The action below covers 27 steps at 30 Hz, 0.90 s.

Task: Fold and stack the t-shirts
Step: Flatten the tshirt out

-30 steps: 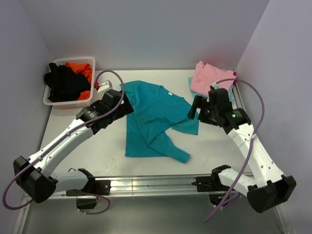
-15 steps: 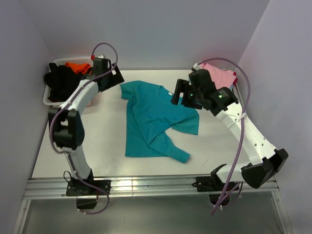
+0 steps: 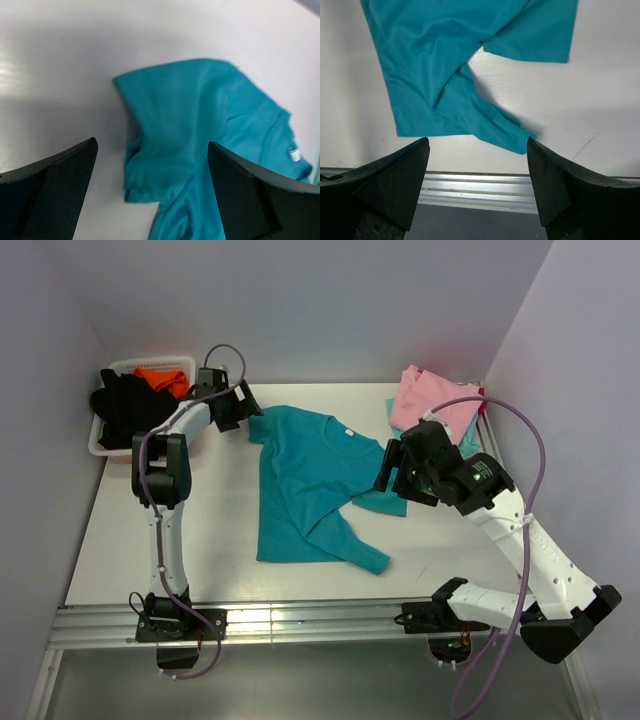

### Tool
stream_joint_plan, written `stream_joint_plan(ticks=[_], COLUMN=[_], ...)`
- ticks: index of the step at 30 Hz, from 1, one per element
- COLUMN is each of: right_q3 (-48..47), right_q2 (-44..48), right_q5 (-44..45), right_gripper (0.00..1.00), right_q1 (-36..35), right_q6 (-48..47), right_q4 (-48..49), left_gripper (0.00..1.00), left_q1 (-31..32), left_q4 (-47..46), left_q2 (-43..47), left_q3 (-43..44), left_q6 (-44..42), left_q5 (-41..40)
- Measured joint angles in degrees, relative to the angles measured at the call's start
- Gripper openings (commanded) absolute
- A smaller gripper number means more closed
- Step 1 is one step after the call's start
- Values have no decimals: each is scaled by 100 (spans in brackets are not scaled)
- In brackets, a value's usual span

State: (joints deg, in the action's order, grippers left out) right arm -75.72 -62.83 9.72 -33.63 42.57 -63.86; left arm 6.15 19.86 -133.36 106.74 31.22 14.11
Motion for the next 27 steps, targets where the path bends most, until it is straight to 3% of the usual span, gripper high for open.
stream_joint_plan(ticks=[5,8,9,13,14,15,20,27], right_q3=[0,-4,-26,-514,-706,-931,-2175,-3263], right_q2=[31,-79,-149,-931,-1211,-1587,-3532,-5062], right_q5=[98,120,131,186,212,227,48,-387], right_gripper=[84,84,84,84,84,84,85,85], right_q1=[-2,-94,-186,-903,-1093,-1211,-2350,-3093], right_q6=[133,144,127,42,22,-17,-131,-487], right_q4=[-184,-184,-195,-315,-323,-304,-280,-479], left_gripper=[98,90,74,31,9,3,0,0], left_q1=[37,66,76,118,120,122,107,-33], left_q4=[-396,-590,-623,-693,-695,-678,-640,-935], left_q2=[-267,-483,-538,-761,-796,-831,-881,-839], left_q3=[199,448,509,634,645,645,675,413], left_q6=[271,424,470,667,706,750,726,686], left_q5=[264,402,433,481,490,511,612,909])
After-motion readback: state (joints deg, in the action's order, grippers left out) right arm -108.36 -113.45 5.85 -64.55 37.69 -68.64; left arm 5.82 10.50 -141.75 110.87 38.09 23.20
